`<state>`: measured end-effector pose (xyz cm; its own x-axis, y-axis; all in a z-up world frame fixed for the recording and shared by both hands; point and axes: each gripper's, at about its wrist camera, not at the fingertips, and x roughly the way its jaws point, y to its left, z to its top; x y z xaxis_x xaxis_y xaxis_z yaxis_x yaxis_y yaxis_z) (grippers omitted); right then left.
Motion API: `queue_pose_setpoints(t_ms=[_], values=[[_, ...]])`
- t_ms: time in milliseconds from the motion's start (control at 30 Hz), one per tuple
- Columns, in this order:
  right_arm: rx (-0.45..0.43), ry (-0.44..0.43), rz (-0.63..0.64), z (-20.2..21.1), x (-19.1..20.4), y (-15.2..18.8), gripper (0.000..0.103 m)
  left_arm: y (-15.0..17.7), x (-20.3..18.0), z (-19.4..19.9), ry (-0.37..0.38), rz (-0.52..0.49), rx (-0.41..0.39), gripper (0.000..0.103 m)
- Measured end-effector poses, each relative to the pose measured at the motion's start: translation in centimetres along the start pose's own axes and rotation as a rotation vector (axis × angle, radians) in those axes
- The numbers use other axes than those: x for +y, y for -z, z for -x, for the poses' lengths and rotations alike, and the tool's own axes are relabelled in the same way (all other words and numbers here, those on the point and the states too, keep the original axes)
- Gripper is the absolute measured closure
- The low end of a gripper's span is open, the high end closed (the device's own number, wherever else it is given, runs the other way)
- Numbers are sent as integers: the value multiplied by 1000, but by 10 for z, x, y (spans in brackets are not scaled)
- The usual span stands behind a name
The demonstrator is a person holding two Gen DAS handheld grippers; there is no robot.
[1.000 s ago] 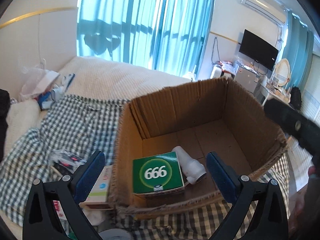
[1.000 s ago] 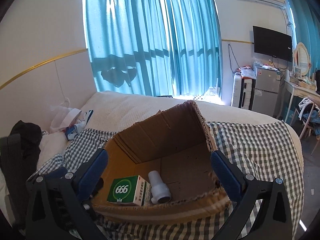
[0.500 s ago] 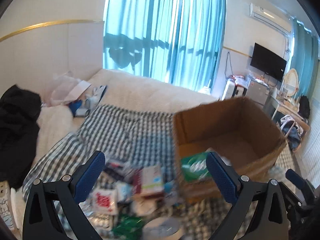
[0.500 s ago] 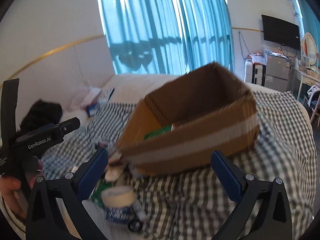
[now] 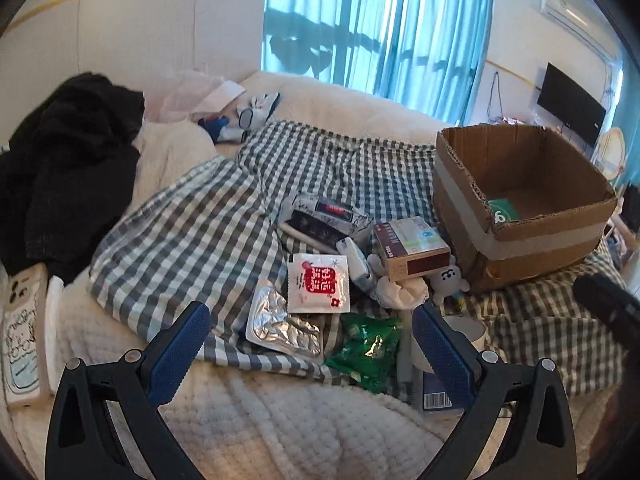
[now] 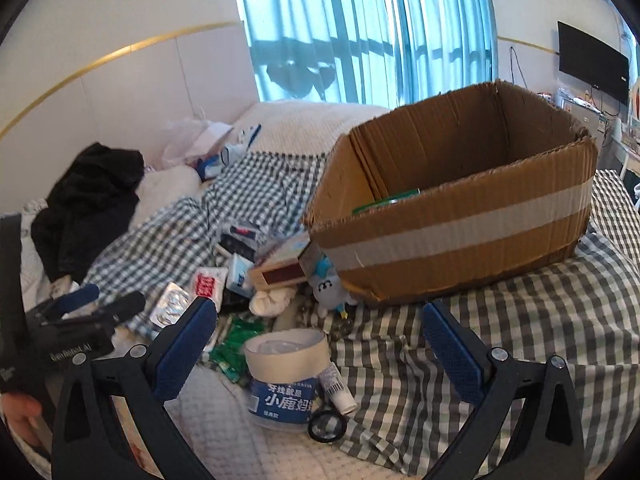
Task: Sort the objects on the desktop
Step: 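Move both open tools back to the pile of items, then grasp the red-and-white sachet with the left tool while the right tool grasps the beige tape roll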
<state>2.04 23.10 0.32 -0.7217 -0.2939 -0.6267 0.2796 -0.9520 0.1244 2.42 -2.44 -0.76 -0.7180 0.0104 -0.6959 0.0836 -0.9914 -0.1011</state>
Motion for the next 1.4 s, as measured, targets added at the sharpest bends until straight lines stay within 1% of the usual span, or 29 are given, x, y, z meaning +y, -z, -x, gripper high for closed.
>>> queue_pose_setpoints(t_ms=[67, 133, 267, 333, 367, 400, 533, 667, 767, 833, 933, 1033, 1133, 1200, 1233, 1267, 1300, 1367, 1400], values=[[7, 14, 14, -5, 2, 2, 0, 1, 2, -7, 9, 4, 2, 0], [9, 18, 21, -9, 3, 4, 0, 3, -1, -17, -7, -13, 14, 0], [37, 6, 40, -24, 2, 11, 0, 4, -12, -43, -12, -59, 65, 0], [53, 13, 58, -31, 3, 13, 0, 4, -14, -51, -30, -69, 67, 0], [60, 19, 69, -35, 4, 15, 0, 3, -16, -56, -50, -74, 59, 0], [65, 18, 75, -38, 6, 16, 0, 1, -17, -59, -56, -78, 52, 0], [93, -11, 87, -54, 8, 19, 0, -3, -16, -76, -48, -81, 53, 0], [130, -45, 79, -68, 8, 23, 0, -2, -10, -99, -60, -65, 103, 0], [158, -55, 105, -79, 14, 26, 0, -2, -4, -115, -59, -54, 135, 0], [179, -63, 132, -89, 19, 29, 0, -3, -4, -122, -46, -54, 150, 0], [203, -60, 172, -104, 28, 33, 0, -3, -8, -130, -34, -69, 159, 0], [233, -55, 191, -118, 31, 37, 0, -4, -12, -136, -42, -89, 155, 0], [260, -63, 201, -129, 33, 41, 0, -6, -13, -140, -33, -96, 154, 0], [273, -70, 212, -132, 36, 42, 3, -8, -12, -139, -29, -86, 137, 0], [275, -63, 220, -133, 37, 42, 8, -9, -11, -139, -26, -82, 132, 0], [283, -71, 224, -133, 38, 42, 16, -10, -9, -139, -21, -75, 127, 1], [288, -81, 223, -133, 38, 42, 17, -11, -9, -139, -13, -70, 127, 3], [292, -72, 229, -132, 39, 42, 17, -11, -6, -141, 2, -59, 137, 10], [291, -70, 233, -131, 40, 42, 17, -10, -6, -142, 4, -58, 146, 11]])
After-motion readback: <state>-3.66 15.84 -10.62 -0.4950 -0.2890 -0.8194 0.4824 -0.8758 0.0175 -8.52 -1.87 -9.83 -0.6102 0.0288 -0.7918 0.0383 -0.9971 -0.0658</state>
